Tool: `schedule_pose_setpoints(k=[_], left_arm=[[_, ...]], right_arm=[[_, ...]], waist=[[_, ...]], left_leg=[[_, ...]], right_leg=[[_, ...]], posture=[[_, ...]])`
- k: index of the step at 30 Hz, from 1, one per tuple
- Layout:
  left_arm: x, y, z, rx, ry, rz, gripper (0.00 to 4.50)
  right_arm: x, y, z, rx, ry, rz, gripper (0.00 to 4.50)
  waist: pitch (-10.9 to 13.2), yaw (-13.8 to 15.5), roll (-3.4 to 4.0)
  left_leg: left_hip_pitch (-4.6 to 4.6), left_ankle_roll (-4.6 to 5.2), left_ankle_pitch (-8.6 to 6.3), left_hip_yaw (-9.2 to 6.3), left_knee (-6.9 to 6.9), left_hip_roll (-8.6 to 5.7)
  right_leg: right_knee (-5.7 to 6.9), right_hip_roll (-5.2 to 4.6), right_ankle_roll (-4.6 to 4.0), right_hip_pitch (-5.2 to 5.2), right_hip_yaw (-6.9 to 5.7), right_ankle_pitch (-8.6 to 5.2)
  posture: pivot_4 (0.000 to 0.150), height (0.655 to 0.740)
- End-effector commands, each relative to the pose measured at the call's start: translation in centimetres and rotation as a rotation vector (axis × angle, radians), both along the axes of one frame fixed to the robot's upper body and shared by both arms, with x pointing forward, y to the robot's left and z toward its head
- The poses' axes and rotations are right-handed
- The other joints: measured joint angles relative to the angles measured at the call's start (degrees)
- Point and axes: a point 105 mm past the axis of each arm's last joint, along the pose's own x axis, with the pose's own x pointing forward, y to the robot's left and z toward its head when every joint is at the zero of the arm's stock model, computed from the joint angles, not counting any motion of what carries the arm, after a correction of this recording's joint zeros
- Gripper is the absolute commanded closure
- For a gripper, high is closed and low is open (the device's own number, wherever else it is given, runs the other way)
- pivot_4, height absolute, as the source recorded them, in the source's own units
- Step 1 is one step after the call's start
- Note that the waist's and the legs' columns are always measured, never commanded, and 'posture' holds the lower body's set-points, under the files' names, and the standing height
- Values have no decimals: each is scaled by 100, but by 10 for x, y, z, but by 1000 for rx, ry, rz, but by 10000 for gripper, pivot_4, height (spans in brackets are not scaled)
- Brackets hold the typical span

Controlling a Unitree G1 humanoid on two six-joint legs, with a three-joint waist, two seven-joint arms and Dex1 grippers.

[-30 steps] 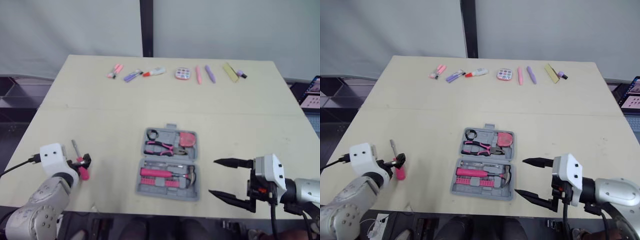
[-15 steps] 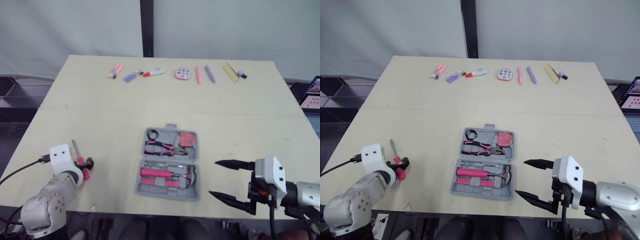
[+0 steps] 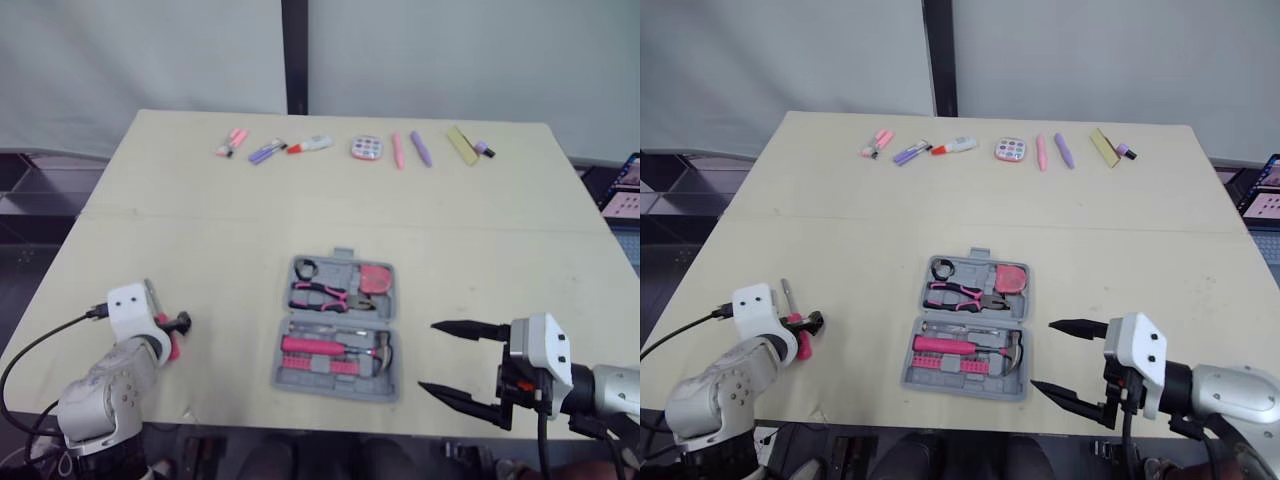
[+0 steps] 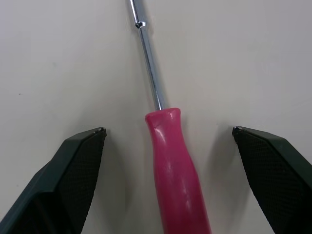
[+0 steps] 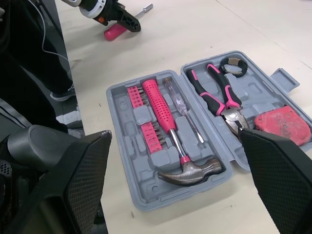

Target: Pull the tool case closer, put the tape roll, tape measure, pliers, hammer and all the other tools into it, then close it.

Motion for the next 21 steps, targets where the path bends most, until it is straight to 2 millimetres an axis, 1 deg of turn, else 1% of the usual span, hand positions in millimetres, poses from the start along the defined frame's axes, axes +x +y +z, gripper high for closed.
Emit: schedule_pose_setpoints(k=[1, 3, 7, 8, 9, 10, 13, 16, 19, 21], left_arm=[[0, 5, 0, -4, -11, 36, 2536], [0, 4, -2, -9, -9, 41, 8816], [-1, 5, -3, -10, -10, 39, 28546], [-1, 6, -3, -7, -10, 40, 34303], [-1, 6, -4, -4, -8, 40, 38851], [-1, 7, -4, 0, -9, 39, 39544], [-1, 9, -3, 14, -19, 29, 39513], [2, 18, 1, 26, -52, 27, 39513], [7, 23, 14, 56, -103, -26, 39513], [16, 16, 38, 68, -198, -187, 39513]], right_arm=[[-2, 2, 10, -13, -58, 8, 233], [-2, 2, 10, -14, -59, 7, 0], [-3, 3, 10, -14, -58, 6, 0], [-3, 3, 10, -14, -57, 6, 0], [-3, 3, 10, -13, -57, 6, 0], [-3, 3, 9, -13, -56, 6, 0], [-2, 4, 9, -11, -55, 5, 0], [-1, 3, 9, -10, -53, 0, 0], [-1, 1, 8, -8, -49, -6, 0], [-1, 0, 7, -6, -42, -11, 0]], waist=[[0, 3, 0], [-1, 3, 0], [-1, 2, 0], [-1, 1, -1], [-1, 2, 0], [-1, 3, 0], [-1, 1, 0], [-2, 3, 1], [-1, -10, -1], [1, -9, -6]], left_leg=[[0, 0, 0, 0, 0, 0], [0, 0, 0, 0, 1, 0], [0, 0, 0, 0, 1, -1], [0, 0, 0, 0, 1, -1], [0, 0, 0, 0, 1, -1], [0, 0, 0, 0, 1, -1], [1, 0, 0, 0, 1, -1], [2, 0, 0, 0, 1, -1], [2, 0, 0, 0, 0, 0], [2, 0, 0, 0, 0, 0]], right_leg=[[0, 0, 0, 0, 0, 0], [1, -1, 0, 0, 0, 0], [3, 0, 0, 0, 0, 0], [3, 0, 0, 0, 0, 0], [3, 0, 0, 0, 0, 0], [3, -1, 0, 0, 0, 0], [3, -1, 0, 0, 0, 0], [3, -1, 0, 0, 0, 0], [5, 0, 0, -1, -1, 0], [6, 0, 0, -3, -1, 0]], posture=[[1500, 7336], [1500, 7336], [1500, 7336], [1500, 7336], [1500, 7336], [1500, 7336], [1500, 7336], [1500, 7336], [1500, 7336], [1500, 7336]])
